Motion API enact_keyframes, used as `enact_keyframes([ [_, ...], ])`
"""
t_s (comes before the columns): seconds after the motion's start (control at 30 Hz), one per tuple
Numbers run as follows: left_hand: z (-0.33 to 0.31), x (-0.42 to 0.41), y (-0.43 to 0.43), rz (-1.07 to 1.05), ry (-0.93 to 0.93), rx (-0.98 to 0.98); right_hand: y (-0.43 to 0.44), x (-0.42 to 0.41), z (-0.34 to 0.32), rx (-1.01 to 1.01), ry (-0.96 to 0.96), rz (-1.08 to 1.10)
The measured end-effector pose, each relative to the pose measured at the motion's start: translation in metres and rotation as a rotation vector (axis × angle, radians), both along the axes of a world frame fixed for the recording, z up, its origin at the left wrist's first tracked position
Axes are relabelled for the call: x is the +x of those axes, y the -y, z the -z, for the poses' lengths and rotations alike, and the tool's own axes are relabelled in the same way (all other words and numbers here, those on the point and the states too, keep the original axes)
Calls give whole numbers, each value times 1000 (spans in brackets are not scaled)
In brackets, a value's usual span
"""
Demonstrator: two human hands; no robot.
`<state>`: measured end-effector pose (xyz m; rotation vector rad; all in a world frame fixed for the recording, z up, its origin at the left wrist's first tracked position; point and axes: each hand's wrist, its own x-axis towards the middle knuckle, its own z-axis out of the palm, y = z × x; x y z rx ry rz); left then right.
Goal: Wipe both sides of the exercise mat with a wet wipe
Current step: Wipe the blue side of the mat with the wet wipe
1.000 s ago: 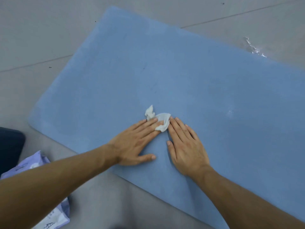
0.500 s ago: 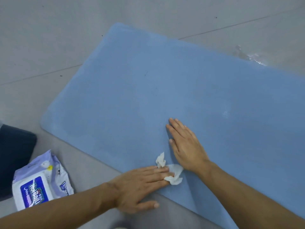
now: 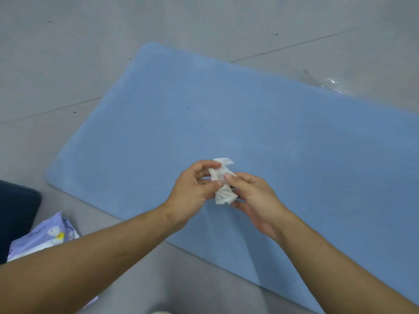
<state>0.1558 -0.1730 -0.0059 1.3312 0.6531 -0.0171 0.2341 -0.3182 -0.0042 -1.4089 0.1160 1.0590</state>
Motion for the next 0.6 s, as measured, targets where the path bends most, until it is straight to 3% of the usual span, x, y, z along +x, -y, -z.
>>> enact_keyframes([
  [0.17,1,5,1,6,-79,-69,6,2,6,-83,-1,54],
  [0.33,2,8,5,-22,-211,-97,11,0,6,-12,29,192],
  [0.5,-4,14,3,3,-307,-264,18,-1,-1,-49,327,103],
  [0.6,-1,19,6,158,-269,-195,19,-1,-4,-9,337,80],
])
